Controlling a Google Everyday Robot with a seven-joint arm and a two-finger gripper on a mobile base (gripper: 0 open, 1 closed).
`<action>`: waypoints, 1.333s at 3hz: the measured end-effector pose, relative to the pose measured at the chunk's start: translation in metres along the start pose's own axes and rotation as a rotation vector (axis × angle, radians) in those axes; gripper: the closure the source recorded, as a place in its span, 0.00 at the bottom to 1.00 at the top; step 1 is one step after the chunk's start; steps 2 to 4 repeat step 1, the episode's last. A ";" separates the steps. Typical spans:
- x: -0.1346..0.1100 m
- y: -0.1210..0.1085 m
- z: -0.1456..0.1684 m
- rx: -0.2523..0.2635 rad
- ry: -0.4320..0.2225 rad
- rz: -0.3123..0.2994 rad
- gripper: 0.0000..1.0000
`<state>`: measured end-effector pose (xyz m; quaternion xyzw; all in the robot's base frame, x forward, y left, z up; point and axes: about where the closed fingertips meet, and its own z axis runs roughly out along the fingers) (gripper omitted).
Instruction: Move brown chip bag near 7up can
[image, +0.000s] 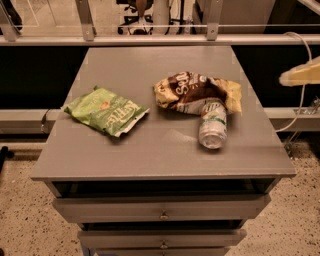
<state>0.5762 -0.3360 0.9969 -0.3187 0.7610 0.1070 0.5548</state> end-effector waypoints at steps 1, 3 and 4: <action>-0.017 -0.006 -0.008 0.034 -0.010 -0.053 0.00; -0.017 -0.006 -0.008 0.034 -0.010 -0.053 0.00; -0.017 -0.006 -0.008 0.034 -0.010 -0.053 0.00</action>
Offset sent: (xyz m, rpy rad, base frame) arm 0.0000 0.0000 0.0000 0.0000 0.0000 0.0000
